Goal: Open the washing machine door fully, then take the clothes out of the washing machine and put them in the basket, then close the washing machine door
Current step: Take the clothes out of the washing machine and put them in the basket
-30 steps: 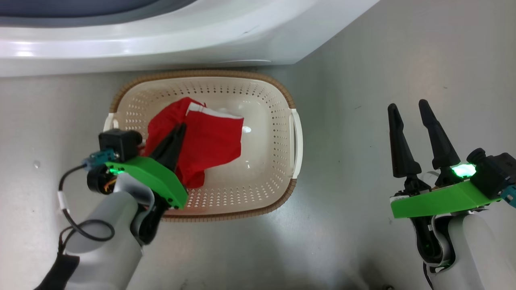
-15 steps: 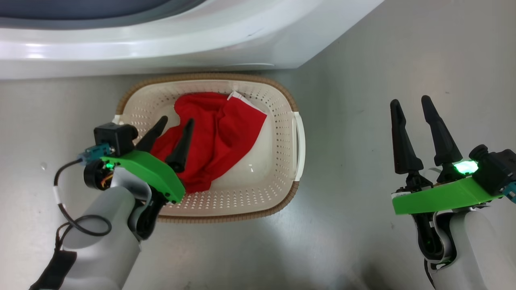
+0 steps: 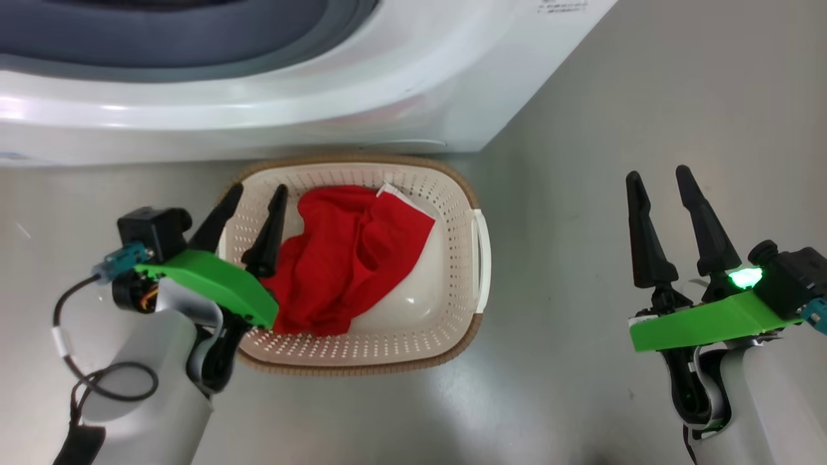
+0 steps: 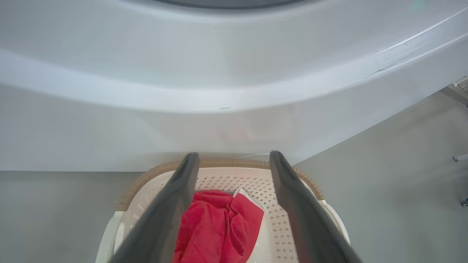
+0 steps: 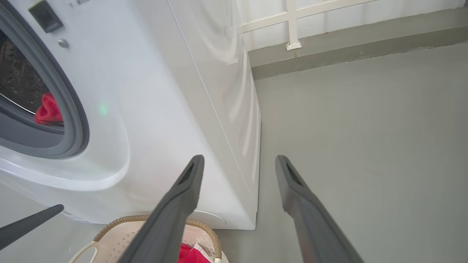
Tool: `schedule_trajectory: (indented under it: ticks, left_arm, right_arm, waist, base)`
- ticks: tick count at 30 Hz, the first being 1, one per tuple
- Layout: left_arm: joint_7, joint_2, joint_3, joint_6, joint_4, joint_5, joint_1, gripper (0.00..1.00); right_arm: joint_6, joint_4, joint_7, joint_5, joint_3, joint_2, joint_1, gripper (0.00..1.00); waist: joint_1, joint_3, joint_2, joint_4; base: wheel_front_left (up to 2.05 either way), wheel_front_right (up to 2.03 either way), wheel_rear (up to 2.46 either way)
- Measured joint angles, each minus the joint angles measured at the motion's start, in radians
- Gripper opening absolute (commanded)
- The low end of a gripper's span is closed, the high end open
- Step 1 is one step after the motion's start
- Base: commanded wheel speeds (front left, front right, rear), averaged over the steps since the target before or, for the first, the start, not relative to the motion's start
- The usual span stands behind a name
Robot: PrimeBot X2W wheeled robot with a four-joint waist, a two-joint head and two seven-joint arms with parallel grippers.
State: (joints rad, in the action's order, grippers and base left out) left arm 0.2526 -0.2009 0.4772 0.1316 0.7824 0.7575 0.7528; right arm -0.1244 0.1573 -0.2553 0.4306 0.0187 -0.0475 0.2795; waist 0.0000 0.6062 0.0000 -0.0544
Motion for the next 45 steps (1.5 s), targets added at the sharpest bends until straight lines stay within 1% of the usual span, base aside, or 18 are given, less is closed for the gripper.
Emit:
schedule_trajectory:
  ticks: [14,20,31,38,45]
  left_arm:
    - [0.0,0.02,-0.236,0.0,-0.201,-0.19,-0.198,1.0]
    - [0.0,0.031,-0.304,0.0,-0.281,-0.265,-0.293,1.0]
    - [0.0,0.05,-0.416,0.0,-0.399,-0.368,-0.48,1.0]
    - [0.0,0.07,-0.48,0.0,-0.478,-0.413,-0.585,1.0]
    - [0.0,0.087,-0.532,0.0,-0.55,-0.442,-0.692,1.0]
  right_arm:
    - [0.0,0.03,0.0,-0.02,-0.005,0.0,-0.084,1.0]
    - [0.0,0.038,0.0,-0.03,-0.008,0.001,-0.137,1.0]
    - [0.0,0.045,0.0,-0.035,-0.015,0.002,-0.235,1.0]
    - [0.0,0.043,0.0,-0.035,-0.029,0.003,-0.294,1.0]
    - [0.0,0.039,0.0,-0.035,-0.037,0.005,-0.345,1.0]
  waist:
    - [0.0001,-0.158,0.0,0.021]
    - [0.0001,-0.233,0.0,0.028]
    - [0.0,-0.361,0.0,0.038]
    - [0.0,-0.424,0.0,0.047]
    - [0.0,-0.464,0.0,0.053]
  base:
    - [0.0,0.0,0.0]
    - [0.0,0.0,0.0]
    - [0.0,0.0,0.0]
    - [0.0,0.0,0.0]
    - [0.0,0.0,0.0]
